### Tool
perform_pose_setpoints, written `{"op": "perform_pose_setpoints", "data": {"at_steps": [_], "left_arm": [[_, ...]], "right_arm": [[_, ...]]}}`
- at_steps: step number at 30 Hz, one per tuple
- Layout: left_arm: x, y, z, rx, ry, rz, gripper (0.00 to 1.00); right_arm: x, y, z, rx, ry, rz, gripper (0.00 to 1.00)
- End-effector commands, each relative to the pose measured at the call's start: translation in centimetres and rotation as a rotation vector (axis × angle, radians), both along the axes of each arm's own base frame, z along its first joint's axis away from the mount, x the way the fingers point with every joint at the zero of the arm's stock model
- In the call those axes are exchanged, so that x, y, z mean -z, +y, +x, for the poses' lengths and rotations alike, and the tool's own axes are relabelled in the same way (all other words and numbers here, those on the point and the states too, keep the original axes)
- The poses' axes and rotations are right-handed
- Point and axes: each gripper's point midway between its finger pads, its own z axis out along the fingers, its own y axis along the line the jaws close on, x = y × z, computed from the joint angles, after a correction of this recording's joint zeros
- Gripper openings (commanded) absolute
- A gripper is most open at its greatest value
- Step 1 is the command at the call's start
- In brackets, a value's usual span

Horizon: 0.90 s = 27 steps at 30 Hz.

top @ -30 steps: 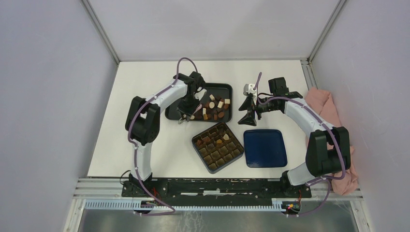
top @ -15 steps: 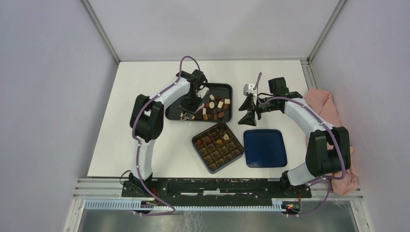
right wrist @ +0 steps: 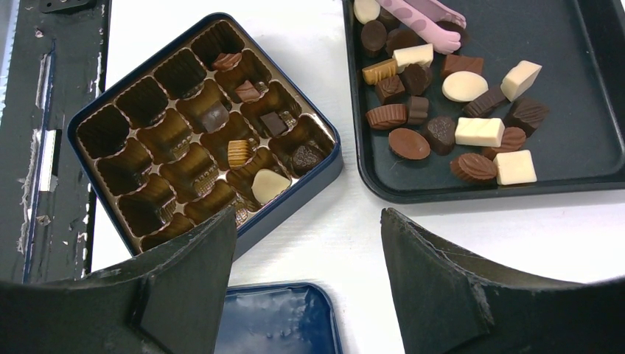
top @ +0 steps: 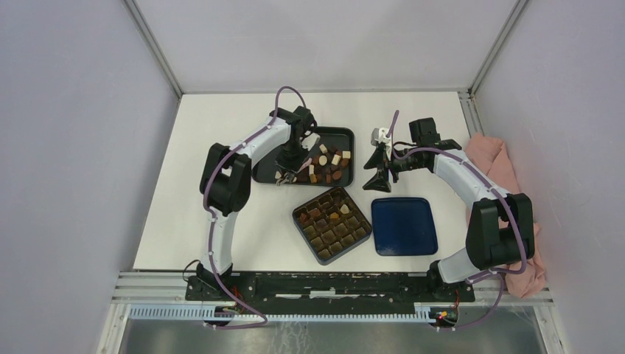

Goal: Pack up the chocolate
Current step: Pick up the fake chocolate from the plate.

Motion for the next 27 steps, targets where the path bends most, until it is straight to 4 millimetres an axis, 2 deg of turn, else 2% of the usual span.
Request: {"op": "perform_pose_setpoints", "data": {"at_steps": [1,4,12,16,20,23,27], "left_arm": [[-1.1,-0.3,0.7,0.021,-0.022,-0.025,0.24],[-1.4,-0.2,0.9,0.009,-0.037,-0.022,0.15],[-3.1,0.7,2.3,-0.100,-0.133,-0.077,0.02],[-4.5,1.4,2.7,-0.141,-0.186,-0.112,0.02],[-5.7,1.1,2.4,-0.147,-0.216,-0.168,0.02],[-7.0,0.7,1.8,-0.138,-0.233,-0.223,0.02],[-9.2,-0.4,0.0,-0.150,-0.248,-0.338,0.02]], "right_arm": [[-2.6,0.4,0.5,-0.027,-0.080,0.046,0.77],[-2.7,0.3,0.5,-0.026,-0.081,0.045,0.77],[-2.8,0.3,0.5,-0.027,-0.083,0.047,0.77],[-2.7,0.4,0.5,-0.029,-0.082,0.047,0.77],[-2.7,0.4,0.5,-0.029,-0.080,0.047,0.77],[-2.6,0.4,0.5,-0.029,-0.077,0.047,0.77],[-2.6,0.4,0.4,-0.033,-0.079,0.049,0.78]]}}
